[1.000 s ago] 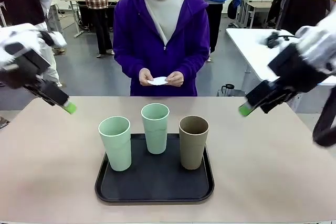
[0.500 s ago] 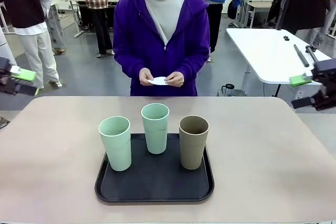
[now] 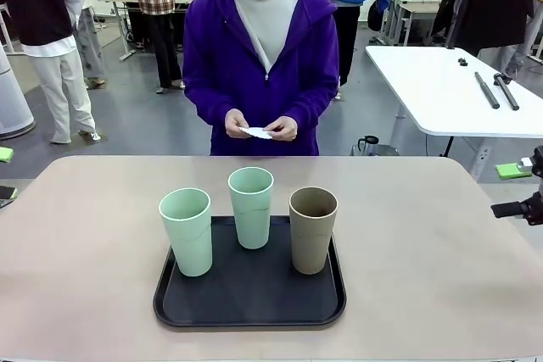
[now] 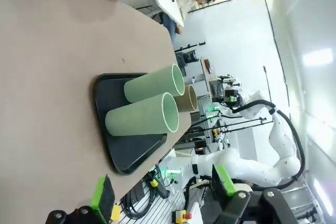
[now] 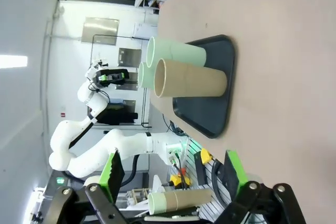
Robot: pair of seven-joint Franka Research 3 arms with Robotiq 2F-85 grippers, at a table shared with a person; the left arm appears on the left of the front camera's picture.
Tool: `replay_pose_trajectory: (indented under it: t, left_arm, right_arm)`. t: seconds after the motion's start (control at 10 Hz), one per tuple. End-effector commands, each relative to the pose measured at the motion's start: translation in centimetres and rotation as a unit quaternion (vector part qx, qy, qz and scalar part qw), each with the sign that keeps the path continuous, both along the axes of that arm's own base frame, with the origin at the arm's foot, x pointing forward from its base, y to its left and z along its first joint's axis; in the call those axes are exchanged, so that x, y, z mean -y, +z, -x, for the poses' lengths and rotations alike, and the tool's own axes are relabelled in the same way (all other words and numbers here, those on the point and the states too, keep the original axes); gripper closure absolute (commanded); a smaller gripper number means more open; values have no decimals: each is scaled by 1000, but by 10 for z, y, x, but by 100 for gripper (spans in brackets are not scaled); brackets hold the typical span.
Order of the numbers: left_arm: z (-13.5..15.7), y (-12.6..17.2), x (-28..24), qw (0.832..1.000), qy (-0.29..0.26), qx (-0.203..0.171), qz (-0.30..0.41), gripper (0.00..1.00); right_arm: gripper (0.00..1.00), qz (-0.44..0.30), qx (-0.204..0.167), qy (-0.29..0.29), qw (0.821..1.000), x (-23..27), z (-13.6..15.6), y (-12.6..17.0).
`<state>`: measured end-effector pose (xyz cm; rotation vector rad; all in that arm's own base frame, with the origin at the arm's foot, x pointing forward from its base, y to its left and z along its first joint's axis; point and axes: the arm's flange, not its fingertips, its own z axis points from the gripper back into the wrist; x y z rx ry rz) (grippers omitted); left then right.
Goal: Place coasters on the table and set cups on them.
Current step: Pick up one Reusable plastic cup and place it on a coaster set by the human.
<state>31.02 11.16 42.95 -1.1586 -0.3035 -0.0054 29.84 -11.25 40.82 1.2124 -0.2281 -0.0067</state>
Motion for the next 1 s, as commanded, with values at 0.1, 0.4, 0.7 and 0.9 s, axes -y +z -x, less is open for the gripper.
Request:
replay_pose_trajectory:
  t: [0.1, 0.4, 0.7, 0.9]
  left_arm:
    - [6, 22, 13, 1000, 22, 6, -6, 0]
    - [1, 19, 7, 1000, 11, 7, -14, 0]
    - [1, 19, 7, 1000, 11, 7, -14, 0]
    - [1, 19, 7, 1000, 11, 7, -14, 0]
  right_arm:
    - [0, -3, 20, -16, 1000, -30, 56, -18]
    - [0, 3, 5, -12, 1000, 11, 9, 2]
    - [0, 3, 5, -12, 1000, 11, 9, 2]
    - [0, 3, 5, -12, 1000, 11, 9, 2]
